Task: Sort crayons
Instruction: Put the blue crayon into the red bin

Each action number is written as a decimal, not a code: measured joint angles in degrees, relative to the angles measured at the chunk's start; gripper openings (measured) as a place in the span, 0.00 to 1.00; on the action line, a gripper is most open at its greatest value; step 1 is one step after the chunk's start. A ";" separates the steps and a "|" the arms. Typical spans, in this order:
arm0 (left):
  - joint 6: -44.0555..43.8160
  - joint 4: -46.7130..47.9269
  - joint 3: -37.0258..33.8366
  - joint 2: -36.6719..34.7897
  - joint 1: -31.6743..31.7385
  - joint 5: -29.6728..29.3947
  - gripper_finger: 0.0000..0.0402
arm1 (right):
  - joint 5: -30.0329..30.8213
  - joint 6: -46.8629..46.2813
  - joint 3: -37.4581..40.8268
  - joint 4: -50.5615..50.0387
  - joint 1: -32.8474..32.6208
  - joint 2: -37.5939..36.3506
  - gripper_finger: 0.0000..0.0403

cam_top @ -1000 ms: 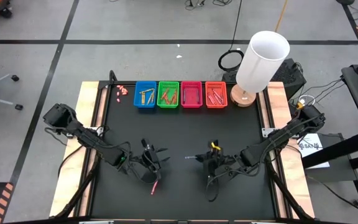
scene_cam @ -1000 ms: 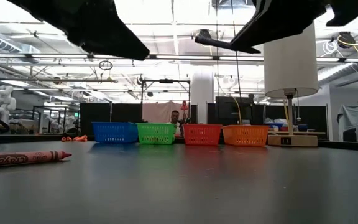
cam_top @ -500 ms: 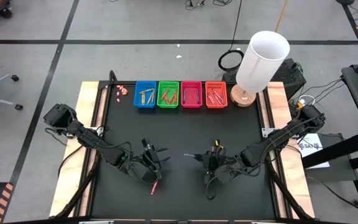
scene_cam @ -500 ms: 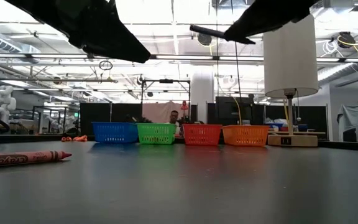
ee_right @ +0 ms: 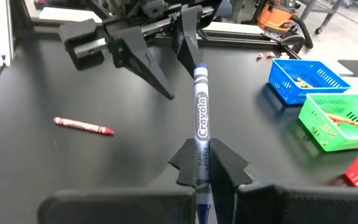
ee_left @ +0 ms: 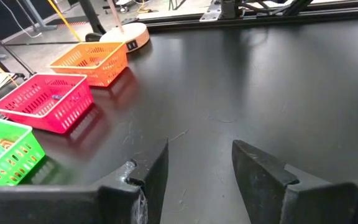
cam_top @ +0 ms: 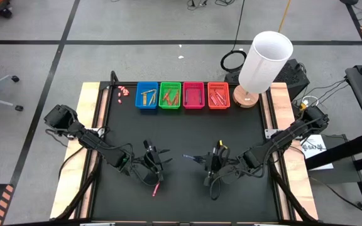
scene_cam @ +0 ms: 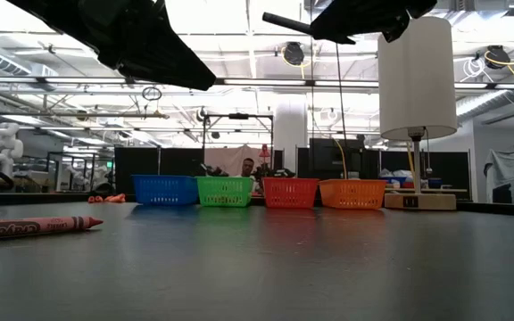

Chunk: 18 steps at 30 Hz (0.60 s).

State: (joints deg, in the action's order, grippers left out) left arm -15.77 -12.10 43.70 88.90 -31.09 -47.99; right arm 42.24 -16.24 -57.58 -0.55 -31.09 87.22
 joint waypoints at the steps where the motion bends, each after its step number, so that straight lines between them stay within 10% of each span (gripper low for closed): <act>1: -0.01 -0.02 -0.01 0.00 0.00 0.00 0.44 | 0.00 -0.56 0.00 0.28 0.02 0.00 0.01; 18: -0.34 0.02 -0.01 0.00 0.00 0.00 0.44 | 0.01 0.24 0.00 1.60 0.56 0.61 0.01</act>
State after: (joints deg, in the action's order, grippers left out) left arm -16.11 -12.08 43.69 88.90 -31.09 -47.99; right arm 42.25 -16.00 -57.58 1.04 -30.54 87.83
